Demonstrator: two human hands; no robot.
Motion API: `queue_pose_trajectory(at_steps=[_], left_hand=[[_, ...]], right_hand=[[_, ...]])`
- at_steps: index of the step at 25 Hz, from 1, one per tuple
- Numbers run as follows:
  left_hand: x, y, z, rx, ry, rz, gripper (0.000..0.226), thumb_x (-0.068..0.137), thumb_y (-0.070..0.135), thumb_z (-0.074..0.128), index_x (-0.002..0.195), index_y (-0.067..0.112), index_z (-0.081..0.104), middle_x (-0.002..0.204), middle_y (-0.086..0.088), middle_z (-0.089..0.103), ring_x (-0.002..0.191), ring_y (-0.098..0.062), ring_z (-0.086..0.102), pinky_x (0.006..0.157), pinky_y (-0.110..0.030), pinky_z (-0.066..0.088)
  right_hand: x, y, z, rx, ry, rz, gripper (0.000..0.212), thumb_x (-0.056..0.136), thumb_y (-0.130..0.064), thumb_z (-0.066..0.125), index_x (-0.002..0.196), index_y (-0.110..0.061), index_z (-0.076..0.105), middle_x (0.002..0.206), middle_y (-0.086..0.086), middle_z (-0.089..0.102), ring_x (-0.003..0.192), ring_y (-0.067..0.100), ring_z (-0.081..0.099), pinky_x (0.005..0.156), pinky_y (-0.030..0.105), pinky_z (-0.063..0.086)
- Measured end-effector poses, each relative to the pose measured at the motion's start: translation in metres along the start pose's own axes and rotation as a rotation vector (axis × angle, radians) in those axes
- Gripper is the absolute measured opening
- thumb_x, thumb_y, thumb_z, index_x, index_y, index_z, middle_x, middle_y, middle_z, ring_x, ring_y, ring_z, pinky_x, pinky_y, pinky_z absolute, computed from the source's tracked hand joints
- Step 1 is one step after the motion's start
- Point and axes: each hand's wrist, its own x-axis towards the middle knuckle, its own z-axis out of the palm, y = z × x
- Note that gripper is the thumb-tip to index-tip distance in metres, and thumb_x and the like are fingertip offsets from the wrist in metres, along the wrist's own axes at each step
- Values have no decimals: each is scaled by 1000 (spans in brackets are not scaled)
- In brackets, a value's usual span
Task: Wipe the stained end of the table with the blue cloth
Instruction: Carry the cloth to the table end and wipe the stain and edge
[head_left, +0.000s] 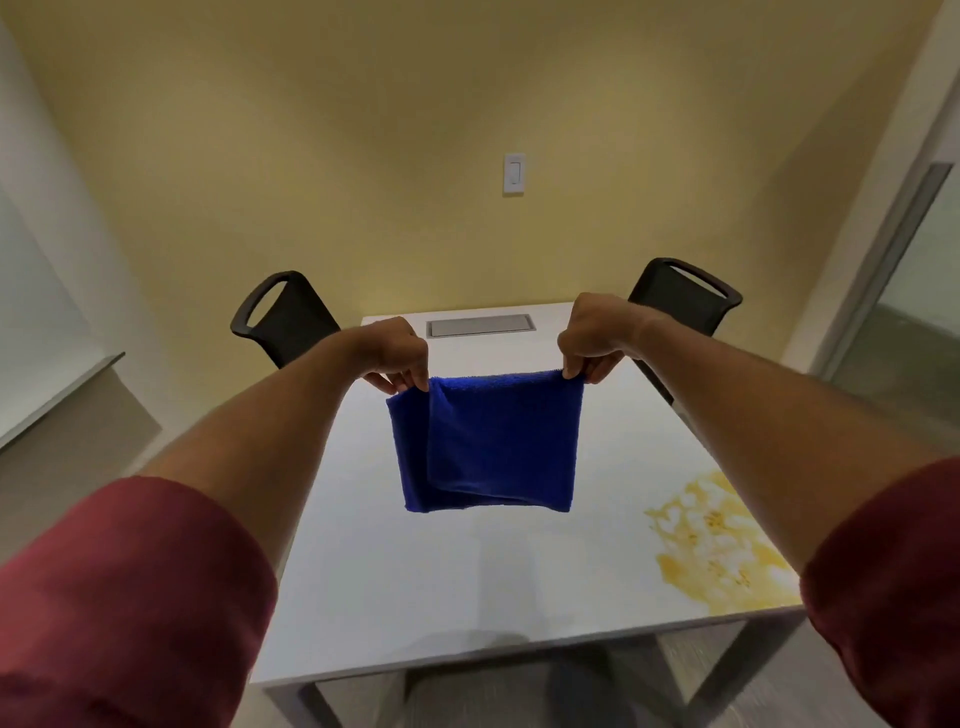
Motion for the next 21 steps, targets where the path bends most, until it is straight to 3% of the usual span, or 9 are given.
queue_pose_trajectory(at_steps=[4, 8, 14, 21], left_hand=[[-23, 34, 39, 8, -11, 49, 12, 77, 1, 68, 88, -2, 72, 86, -15, 73, 77, -22, 68, 63, -30, 57], [-49, 75, 84, 21, 0, 75, 4, 74, 3, 68, 76, 2, 72, 76, -12, 73, 72, -20, 69, 57, -26, 56], [-93, 143, 164, -49, 14, 44, 3, 70, 6, 70, 71, 4, 71, 60, -4, 71, 67, -17, 68, 52, -24, 54], [-111, 198, 244, -73, -23, 18, 4, 72, 6, 70, 75, 3, 72, 79, -12, 74, 78, -22, 71, 54, -24, 54]], right_hand=[[-43, 49, -7, 22, 14, 40, 4, 76, 1, 73, 79, 2, 73, 71, 16, 75, 66, 27, 76, 58, 32, 64], [-81, 103, -19, 16, 33, 63, 1, 76, 1, 73, 76, 2, 73, 70, 15, 74, 62, 25, 75, 54, 30, 62], [-133, 201, -39, 14, 32, 53, 7, 76, -1, 75, 82, 2, 74, 78, 17, 76, 68, 26, 77, 66, 39, 65], [-155, 288, -52, 34, -16, 65, 10, 75, 0, 73, 85, 3, 75, 80, 17, 77, 74, 28, 77, 72, 42, 64]])
